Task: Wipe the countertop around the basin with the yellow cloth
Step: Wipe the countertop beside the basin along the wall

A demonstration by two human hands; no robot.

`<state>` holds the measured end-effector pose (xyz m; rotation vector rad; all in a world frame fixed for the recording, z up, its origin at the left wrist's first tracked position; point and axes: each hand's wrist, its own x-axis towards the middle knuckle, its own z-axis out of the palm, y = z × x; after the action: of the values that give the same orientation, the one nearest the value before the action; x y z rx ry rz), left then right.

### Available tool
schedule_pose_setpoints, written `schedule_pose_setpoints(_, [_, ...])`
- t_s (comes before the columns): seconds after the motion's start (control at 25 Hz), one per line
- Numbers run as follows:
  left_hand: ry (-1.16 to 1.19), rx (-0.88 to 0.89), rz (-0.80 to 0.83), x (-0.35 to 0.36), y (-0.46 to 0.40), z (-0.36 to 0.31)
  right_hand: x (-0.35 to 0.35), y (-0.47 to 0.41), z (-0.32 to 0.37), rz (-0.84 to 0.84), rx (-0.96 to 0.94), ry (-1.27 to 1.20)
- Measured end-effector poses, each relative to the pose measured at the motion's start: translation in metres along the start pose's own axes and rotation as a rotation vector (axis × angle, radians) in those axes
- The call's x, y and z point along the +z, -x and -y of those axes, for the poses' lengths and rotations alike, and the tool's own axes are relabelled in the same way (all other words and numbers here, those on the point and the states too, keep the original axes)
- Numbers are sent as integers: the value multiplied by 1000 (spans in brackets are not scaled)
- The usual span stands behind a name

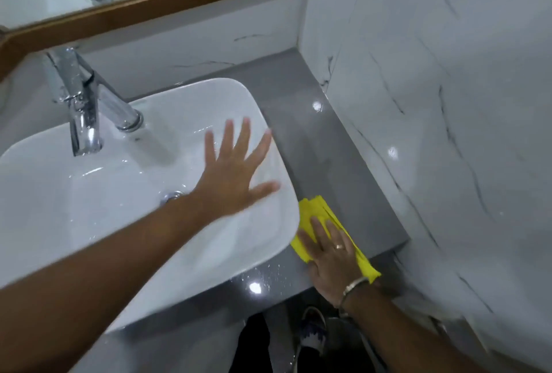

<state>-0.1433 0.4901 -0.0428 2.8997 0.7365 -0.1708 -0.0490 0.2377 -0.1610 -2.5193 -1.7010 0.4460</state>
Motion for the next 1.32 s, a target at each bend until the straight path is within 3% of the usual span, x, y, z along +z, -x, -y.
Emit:
schedule_pose_setpoints(0.08, [110, -176, 37, 17, 77, -9, -5, -3, -25, 11, -136, 77])
schedule_pose_setpoints(0.12, [161, -279, 69, 23, 114, -8, -9, -13, -41, -13, -83, 90])
schedule_pose_setpoints(0.24, [103, -548, 35, 28, 192, 19, -16, -22, -45, -62, 324, -47])
schedule_pose_setpoints(0.32, [35, -616, 8, 28, 221, 40, 2, -9, 6, -78, 328, -68])
schedule_pose_setpoints(0.44, [-34, -564, 0, 27, 248, 69, 16, 22, 57, 57, -58, -21])
schedule_pose_setpoints(0.52, [-90, -532, 20, 24, 268, 92, 10, 18, 28, 24, -228, 6])
schedule_pose_setpoints(0.56, [-95, -531, 34, 22, 276, 102, 4, 14, 6, -3, -177, 2])
schedule_pose_setpoints(0.64, [-88, -499, 86, 21, 289, 114, 0, 9, -27, -120, 115, -57])
schedule_pose_setpoints(0.72, [-55, -437, 134, 22, 288, 119, 1, 11, 1, -177, 345, -113])
schedule_pose_setpoints(0.76, [-39, -426, 148, 22, 286, 118, 9, 15, 35, -139, 352, -154])
schedule_pose_setpoints(0.8, [-32, -426, 150, 23, 284, 117, 19, 24, 77, -56, 273, -180])
schedule_pose_setpoints(0.92, [0, -432, 155, 23, 287, 123, 51, 54, 180, 83, -197, -168])
schedule_pose_setpoints(1.04, [28, -430, 138, 25, 288, 127, 44, 40, 153, -26, -381, 0])
schedule_pose_setpoints(1.08, [30, -434, 121, 27, 287, 127, 38, 37, 128, -30, -329, 54])
schedule_pose_setpoints(1.2, [34, -456, 59, 30, 289, 129, 25, 26, 117, -78, 284, 8])
schedule_pose_setpoints(1.24, [35, -461, 40, 31, 289, 128, 27, 23, 146, -18, 367, -66])
schedule_pose_setpoints(1.32, [56, -462, 17, 34, 290, 132, 58, 36, 233, 5, 289, -329])
